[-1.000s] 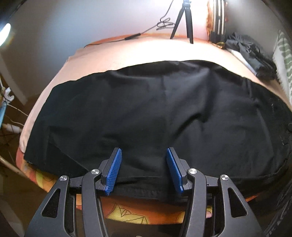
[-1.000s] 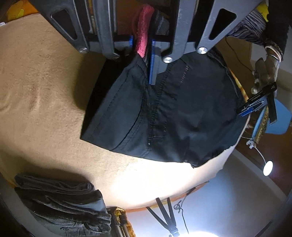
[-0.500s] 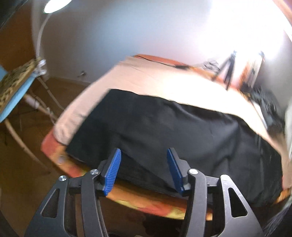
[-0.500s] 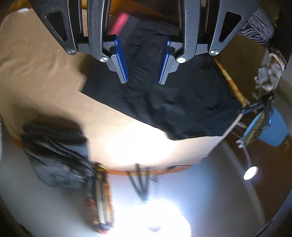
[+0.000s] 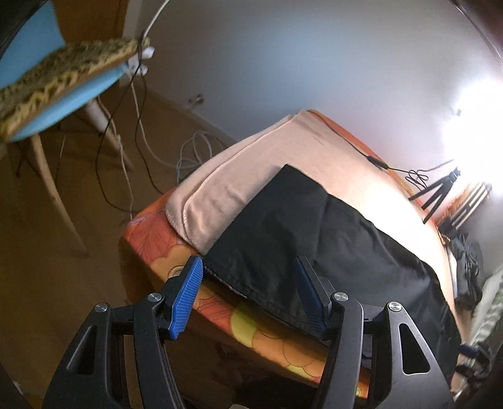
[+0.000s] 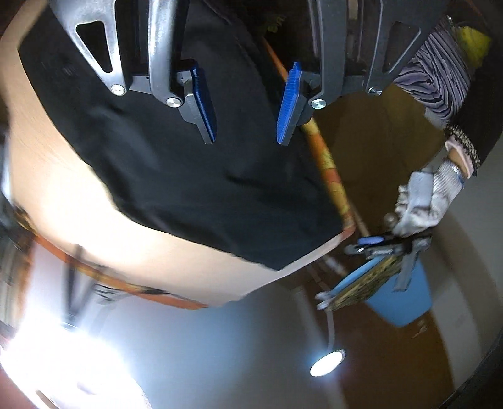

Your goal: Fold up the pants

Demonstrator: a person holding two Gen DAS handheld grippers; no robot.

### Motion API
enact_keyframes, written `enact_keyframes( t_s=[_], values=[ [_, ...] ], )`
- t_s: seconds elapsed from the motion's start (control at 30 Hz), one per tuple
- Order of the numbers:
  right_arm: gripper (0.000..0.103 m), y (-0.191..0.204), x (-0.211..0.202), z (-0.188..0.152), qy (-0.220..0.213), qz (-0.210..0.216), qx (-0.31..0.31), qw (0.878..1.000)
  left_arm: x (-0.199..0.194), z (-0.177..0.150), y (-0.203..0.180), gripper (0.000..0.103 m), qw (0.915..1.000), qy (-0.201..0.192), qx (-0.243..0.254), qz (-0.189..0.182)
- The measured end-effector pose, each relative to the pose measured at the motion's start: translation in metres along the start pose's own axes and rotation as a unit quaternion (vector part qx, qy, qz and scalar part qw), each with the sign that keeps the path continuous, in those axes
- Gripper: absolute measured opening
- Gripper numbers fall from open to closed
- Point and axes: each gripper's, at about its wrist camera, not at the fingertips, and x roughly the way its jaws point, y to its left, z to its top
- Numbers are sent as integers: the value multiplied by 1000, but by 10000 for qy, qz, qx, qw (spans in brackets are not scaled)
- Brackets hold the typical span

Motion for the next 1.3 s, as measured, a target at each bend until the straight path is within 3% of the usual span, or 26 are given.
enact_keyframes(
  t_s=[0.23, 0.43, 0.9, 1.3],
  values=[
    [49, 38, 25, 6, 88, 445, -125, 9989, 20, 3, 14, 59, 9980, 289, -479, -305],
    [50, 29, 31, -9, 91, 517, 192, 9984, 31, 3, 27, 59, 9958, 403, -754, -330],
    [50, -3, 27, -10, 69, 588, 684, 9959, 42, 0, 31, 59, 9952, 469, -776, -366],
    [53, -10, 29, -9, 35, 532, 889, 9946, 27, 3, 30, 56, 9907, 252, -961, -934]
  ],
)
